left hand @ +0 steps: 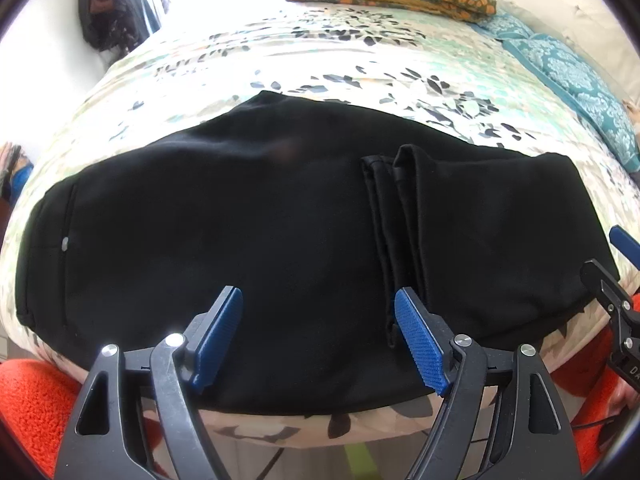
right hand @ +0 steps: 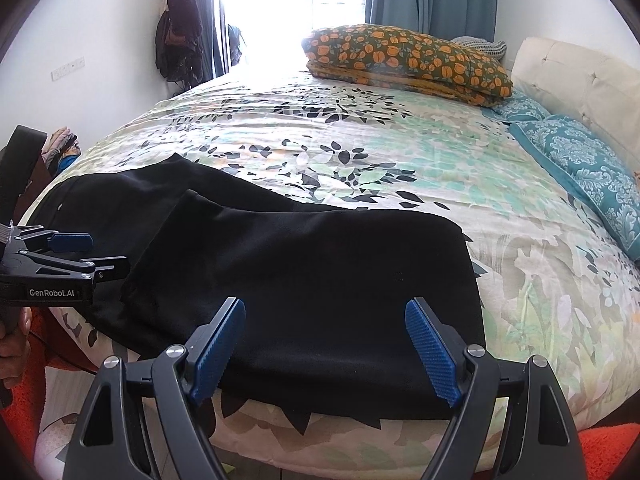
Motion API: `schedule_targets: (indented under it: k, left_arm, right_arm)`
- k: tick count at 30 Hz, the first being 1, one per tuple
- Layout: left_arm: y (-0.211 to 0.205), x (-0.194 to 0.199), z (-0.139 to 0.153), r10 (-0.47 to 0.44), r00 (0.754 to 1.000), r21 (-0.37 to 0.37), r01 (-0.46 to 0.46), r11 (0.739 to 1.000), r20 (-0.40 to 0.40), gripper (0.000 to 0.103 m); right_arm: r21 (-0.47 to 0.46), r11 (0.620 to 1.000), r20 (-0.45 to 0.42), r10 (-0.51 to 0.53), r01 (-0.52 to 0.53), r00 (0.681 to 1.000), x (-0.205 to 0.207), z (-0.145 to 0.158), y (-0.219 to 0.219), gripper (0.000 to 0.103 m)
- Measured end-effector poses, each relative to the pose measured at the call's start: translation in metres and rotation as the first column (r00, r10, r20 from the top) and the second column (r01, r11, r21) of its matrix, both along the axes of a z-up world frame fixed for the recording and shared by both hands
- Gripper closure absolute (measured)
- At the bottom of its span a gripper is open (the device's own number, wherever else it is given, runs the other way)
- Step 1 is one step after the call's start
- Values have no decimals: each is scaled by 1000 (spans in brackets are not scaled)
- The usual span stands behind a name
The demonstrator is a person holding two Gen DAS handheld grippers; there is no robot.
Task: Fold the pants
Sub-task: 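Grasp the waistband edge with the left gripper and fold it over the legs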
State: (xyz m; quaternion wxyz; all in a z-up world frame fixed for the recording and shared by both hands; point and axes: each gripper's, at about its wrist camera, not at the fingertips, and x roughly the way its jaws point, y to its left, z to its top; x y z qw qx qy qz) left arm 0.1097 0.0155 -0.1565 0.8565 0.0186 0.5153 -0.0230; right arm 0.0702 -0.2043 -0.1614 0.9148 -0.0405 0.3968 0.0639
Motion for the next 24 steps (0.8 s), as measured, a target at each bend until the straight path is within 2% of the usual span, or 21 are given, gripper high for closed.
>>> schedule_targets:
  k: [5, 8, 10, 12, 14, 16, 19, 24]
  left_arm:
    - [42, 4, 4, 100, 995, -58, -100, 993, -5, 22]
    - [95, 10, 22, 219, 975, -97, -215, 972, 31, 22]
    - [143, 12, 37, 326, 944, -157, -315, 936, 49, 22]
    - [192, 9, 49, 429, 901, -217, -406, 888, 66, 16]
    - [235, 7, 57, 508, 858, -233, -480, 846, 73, 16]
    - [269, 8, 60, 547, 834, -231, -519, 823, 71, 16]
    - [304, 16, 52, 538, 843, -211, -521, 827, 27, 14]
    - [321, 30, 11, 463, 878, -281, -478, 832, -123, 12]
  right_arm:
    - [7, 1000, -1, 7, -7, 1000, 2, -1, 4, 21]
    - [19, 1000, -3, 8, -8, 1000, 3, -1, 4, 21]
    - [25, 1000, -4, 12, -12, 1000, 3, -1, 5, 21]
    - [28, 999, -4, 18, -18, 1000, 4, -1, 6, 21]
    - [31, 999, -5, 23, -23, 1000, 5, -1, 7, 21]
    - [34, 999, -9, 27, -27, 1000, 6, -2, 8, 21]
    - [36, 999, -11, 33, -33, 999, 7, -3, 10, 21]
    - [25, 999, -8, 38, -38, 999, 5, -3, 13, 21]
